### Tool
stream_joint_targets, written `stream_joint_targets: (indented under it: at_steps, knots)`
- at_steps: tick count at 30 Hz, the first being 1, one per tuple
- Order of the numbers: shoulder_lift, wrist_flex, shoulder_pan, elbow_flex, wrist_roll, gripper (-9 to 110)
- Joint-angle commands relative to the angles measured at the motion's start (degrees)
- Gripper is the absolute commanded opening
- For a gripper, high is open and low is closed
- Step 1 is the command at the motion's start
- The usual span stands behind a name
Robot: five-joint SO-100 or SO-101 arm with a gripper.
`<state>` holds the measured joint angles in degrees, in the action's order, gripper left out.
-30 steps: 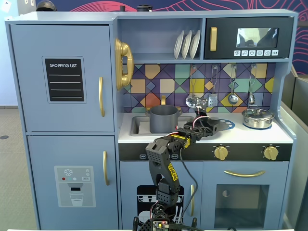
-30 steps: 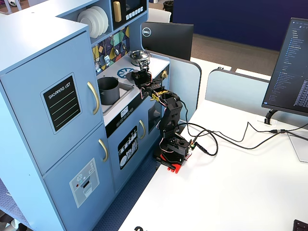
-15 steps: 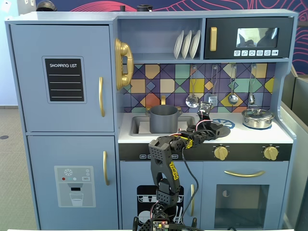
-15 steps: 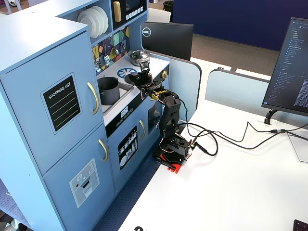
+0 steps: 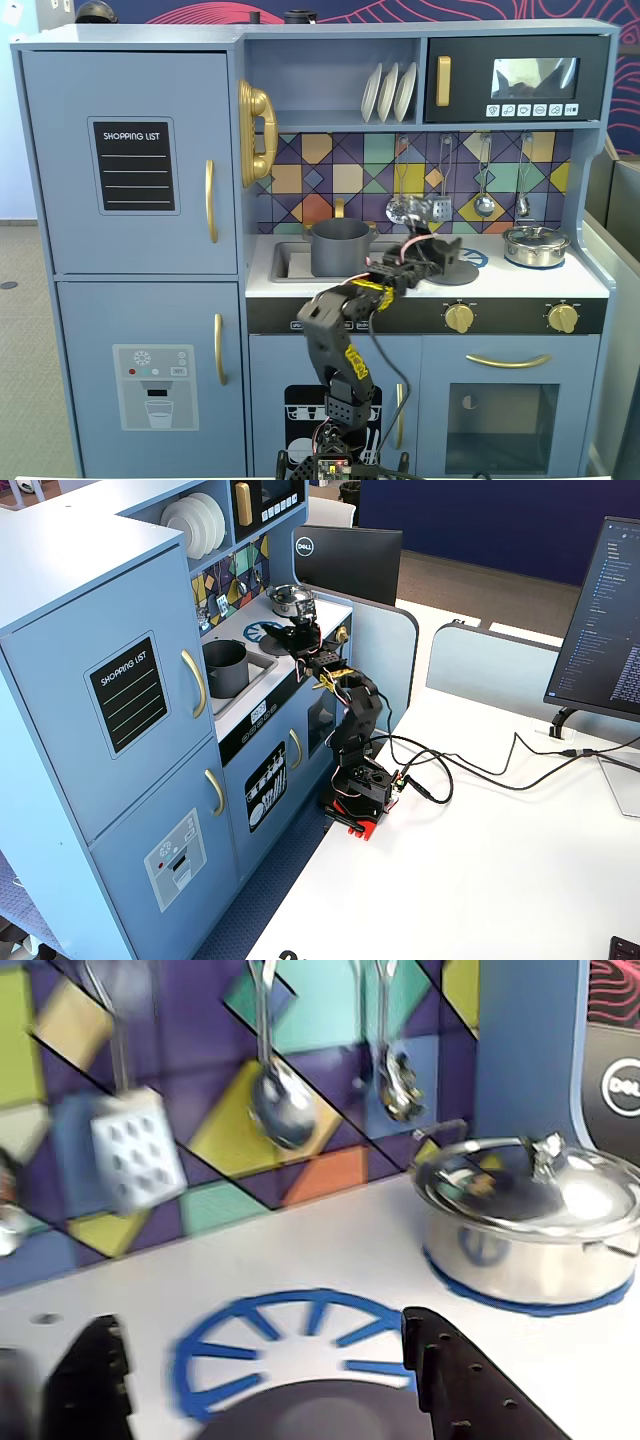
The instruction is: Take off the lid from the gray recipient and place it on the counter
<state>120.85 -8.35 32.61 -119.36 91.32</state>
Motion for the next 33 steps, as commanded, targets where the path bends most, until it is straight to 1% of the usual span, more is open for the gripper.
stream_joint_targets:
  at_steps: [1, 2, 4, 5, 7, 8, 9, 12, 13, 15, 17, 21, 26, 29, 33]
  knots:
    - [23.82, 27.95, -5.54, 1.14, -3.25, 3]
    - [28.65, 36.74, -7.56, 1.76, -4.66, 0]
    - [36.39, 50.80, -12.66, 2.20, -9.05, 0]
    - [39.02, 57.30, -15.56, 1.85, -7.73, 0]
    - [42.54, 68.03, -19.95, -0.70, 1.14, 0]
    - [43.95, 69.79, -21.09, -3.34, 3.16, 0]
    - [45.26, 70.49, -22.41, -6.15, 2.64, 0]
    - [49.31, 74.36, -25.49, -14.50, -2.90, 0]
    - [50.36, 75.50, -26.28, -18.11, -1.23, 0]
    - [52.56, 77.70, -27.69, -25.49, 5.36, 0]
    - [55.20, 77.87, -29.53, -32.61, 7.56, 0]
    - [58.54, 77.17, -32.96, -42.71, 2.72, 0]
    - [58.71, 80.07, -32.34, -49.66, 1.32, 0]
    - [60.73, 84.73, -30.94, -52.56, 1.93, 1]
    - [61.08, 90.79, -31.03, -52.56, -0.79, 2]
